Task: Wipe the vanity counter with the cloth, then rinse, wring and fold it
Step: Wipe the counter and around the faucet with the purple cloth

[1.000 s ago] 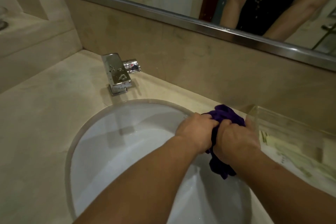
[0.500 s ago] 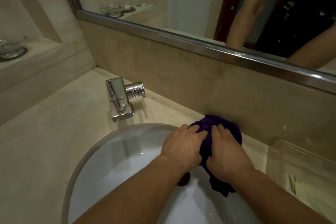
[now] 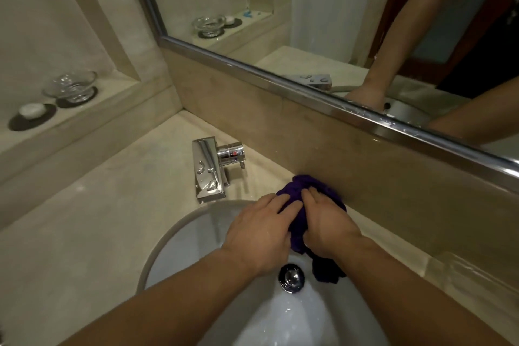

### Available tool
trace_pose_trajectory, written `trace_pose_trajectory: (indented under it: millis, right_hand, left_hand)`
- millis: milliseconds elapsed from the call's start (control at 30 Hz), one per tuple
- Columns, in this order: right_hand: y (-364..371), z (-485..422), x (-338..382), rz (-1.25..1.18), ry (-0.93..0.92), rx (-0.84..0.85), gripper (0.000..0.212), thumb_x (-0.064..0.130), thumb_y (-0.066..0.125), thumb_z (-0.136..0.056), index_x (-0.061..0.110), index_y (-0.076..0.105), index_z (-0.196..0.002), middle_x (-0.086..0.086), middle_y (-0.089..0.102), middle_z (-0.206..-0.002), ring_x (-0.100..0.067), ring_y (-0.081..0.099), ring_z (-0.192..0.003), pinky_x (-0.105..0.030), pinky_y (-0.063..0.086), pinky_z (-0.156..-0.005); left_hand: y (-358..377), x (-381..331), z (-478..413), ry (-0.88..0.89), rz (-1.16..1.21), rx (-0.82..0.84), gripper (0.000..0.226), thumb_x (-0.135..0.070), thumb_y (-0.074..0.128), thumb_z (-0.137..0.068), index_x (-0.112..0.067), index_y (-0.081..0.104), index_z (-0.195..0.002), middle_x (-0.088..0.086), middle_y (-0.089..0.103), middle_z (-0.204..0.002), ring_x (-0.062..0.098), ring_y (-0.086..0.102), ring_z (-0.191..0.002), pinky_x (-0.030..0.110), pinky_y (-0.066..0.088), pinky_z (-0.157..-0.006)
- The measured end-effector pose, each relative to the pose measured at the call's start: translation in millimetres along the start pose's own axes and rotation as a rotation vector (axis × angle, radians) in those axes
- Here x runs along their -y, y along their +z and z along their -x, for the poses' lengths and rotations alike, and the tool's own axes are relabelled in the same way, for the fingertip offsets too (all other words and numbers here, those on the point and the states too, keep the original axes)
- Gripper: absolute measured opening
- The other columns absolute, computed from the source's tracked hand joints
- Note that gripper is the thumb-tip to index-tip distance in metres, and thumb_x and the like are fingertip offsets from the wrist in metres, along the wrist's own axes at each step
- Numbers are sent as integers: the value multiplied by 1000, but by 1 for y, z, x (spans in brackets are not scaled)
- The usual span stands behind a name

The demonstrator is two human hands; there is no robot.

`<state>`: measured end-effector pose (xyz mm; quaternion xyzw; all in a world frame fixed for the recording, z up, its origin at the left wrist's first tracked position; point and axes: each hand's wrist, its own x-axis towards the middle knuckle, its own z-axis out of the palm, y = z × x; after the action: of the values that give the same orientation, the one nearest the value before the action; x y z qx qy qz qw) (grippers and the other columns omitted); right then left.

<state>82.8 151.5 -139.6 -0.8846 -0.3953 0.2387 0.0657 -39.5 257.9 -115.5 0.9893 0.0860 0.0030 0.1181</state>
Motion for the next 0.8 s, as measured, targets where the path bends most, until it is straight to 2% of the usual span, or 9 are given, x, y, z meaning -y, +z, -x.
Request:
trace_pose_trajectory:
  millis: [100,167,300,400,467,567,667,800]
  right_hand:
    - [-3,-5,5,24,4,0,79,19,53,-89,8,15,-158,-13,18,-165,-24,21,-152,-32,16,-123]
    - [-6,-7,8,41,25,8,73,16,57,-85,7,28,-151,-13,30,-159,-27,32,-145,-33,26,-120]
    - [-14,-18,15,94,57,44,57,13,56,-85,9,40,-140,-10,45,-146,-28,48,-130,-36,42,-108]
    - [-17,-30,22,145,55,45,46,15,55,-88,12,46,-133,-7,51,-137,-27,53,-123,-38,47,-100]
    - [-18,-39,27,175,32,26,45,16,55,-89,13,47,-133,-6,53,-134,-27,54,-119,-37,49,-96]
    - [-21,-56,38,205,1,19,44,16,55,-91,14,48,-134,-5,55,-132,-26,54,-117,-36,51,-94]
    - [-28,-74,51,243,-10,38,42,17,59,-89,16,49,-131,-4,56,-131,-26,53,-117,-37,50,-96]
    - [-35,-102,72,319,-25,51,53,21,61,-91,22,43,-142,-3,51,-139,-27,50,-123,-39,43,-103]
  left_hand:
    - [-37,13,-7,98,-31,-80,48,-35,50,-89,-25,55,-136,-3,59,-134,22,51,-122,42,44,-102]
    - [-62,27,-15,59,-1,-151,44,-38,47,-90,-24,62,-128,-2,66,-123,23,56,-116,42,46,-100]
    - [-103,81,-30,-257,84,-269,35,-37,49,-98,-27,63,-129,-1,65,-126,21,51,-122,37,41,-101]
    - [-113,136,-34,-434,99,-290,34,-36,47,-97,-27,66,-124,1,68,-126,25,59,-114,40,47,-96]
    - [-110,166,-35,-510,108,-237,33,-31,46,-98,-27,66,-124,2,69,-125,26,62,-110,39,48,-95]
    - [-98,195,-46,-512,165,-108,33,-18,47,-99,-26,67,-123,4,67,-125,24,62,-112,31,44,-92]
    - [-84,216,-71,-427,217,17,32,-13,51,-98,-28,69,-120,1,67,-123,21,63,-109,28,46,-95]
    - [-69,242,-114,-254,302,159,31,-14,58,-97,-28,69,-122,-2,68,-119,13,63,-102,22,46,-88]
